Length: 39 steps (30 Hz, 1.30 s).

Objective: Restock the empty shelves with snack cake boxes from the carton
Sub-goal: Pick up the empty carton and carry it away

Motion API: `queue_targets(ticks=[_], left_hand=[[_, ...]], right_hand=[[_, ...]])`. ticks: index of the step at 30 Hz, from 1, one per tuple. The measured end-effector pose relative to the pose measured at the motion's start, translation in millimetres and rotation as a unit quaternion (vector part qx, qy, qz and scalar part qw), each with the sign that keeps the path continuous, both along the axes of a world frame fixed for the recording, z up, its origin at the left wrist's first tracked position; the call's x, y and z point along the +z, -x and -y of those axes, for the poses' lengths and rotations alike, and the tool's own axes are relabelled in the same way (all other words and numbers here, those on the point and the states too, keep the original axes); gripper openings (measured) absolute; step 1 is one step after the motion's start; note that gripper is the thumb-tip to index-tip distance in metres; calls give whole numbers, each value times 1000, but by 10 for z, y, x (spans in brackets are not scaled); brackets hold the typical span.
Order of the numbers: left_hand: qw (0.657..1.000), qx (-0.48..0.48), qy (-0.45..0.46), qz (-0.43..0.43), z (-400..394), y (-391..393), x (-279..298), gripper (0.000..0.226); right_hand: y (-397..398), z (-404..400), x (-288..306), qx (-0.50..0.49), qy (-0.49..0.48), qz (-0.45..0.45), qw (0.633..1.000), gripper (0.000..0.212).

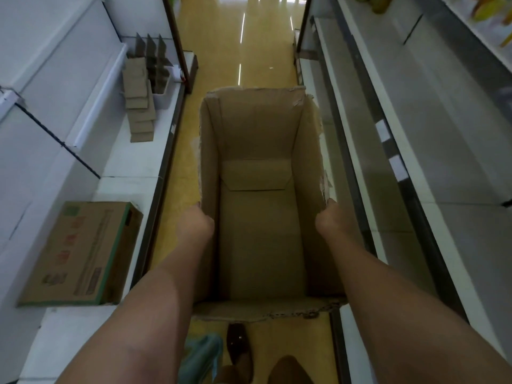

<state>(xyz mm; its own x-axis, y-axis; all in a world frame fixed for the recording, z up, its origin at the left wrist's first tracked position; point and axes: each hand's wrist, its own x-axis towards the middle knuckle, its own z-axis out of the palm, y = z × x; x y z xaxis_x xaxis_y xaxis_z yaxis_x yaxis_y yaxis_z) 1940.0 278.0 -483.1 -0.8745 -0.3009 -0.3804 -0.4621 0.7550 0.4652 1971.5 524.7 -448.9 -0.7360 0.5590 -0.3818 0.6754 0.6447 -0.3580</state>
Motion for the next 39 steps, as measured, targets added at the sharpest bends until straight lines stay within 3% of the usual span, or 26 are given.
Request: queue_targets(ticks=[11,24,39], left_hand=[[1000,-8,1,5,-141,1845,-67,27],[1000,17,16,-5,-815,4511,-75,27],[1000,20,-7,-15,-844,7819,-203,25]], right_hand=[[1909,-229,-116,13,1,-9,1000,36],[4835,-948,-146,39,9,-14,999,35],[8090,-950,-321,13,8,-16,1000,30]])
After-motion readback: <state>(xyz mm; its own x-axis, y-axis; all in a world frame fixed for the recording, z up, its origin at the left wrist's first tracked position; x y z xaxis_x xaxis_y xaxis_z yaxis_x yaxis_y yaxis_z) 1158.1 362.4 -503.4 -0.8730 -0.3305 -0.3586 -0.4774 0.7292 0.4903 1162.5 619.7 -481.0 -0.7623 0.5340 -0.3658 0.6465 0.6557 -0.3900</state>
